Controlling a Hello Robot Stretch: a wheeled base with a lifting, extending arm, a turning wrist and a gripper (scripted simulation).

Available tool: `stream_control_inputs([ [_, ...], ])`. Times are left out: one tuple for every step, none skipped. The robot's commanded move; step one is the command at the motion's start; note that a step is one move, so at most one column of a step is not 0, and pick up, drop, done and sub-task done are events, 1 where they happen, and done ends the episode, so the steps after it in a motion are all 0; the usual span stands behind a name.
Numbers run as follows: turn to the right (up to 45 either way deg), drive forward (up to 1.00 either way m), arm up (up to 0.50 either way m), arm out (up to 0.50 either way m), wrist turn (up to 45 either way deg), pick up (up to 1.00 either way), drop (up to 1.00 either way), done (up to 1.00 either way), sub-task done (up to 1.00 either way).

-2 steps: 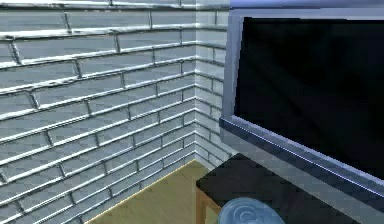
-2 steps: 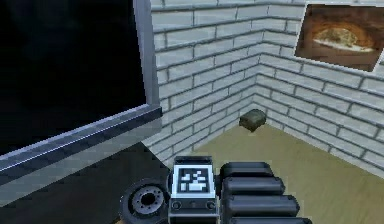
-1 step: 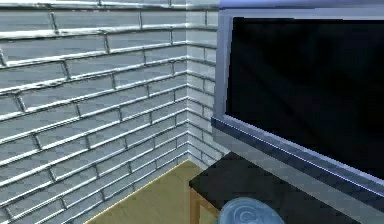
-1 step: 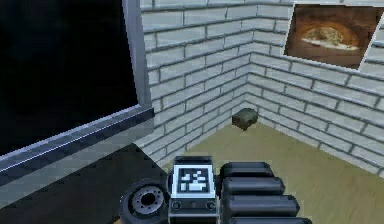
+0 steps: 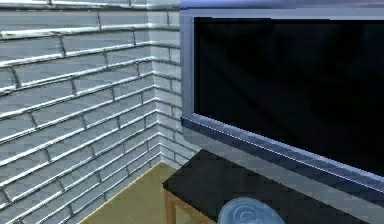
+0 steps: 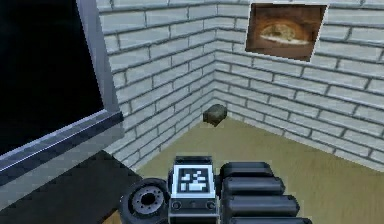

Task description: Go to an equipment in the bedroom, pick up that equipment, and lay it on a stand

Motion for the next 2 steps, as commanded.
stream_control_inputs([
  [-12.0,0.0,0.0,0.0,0.0,0.0,0.0,0.0,0.0],
  [12.0,0.0,0.0,0.0,0.0,0.0,0.0,0.0,0.0],
])
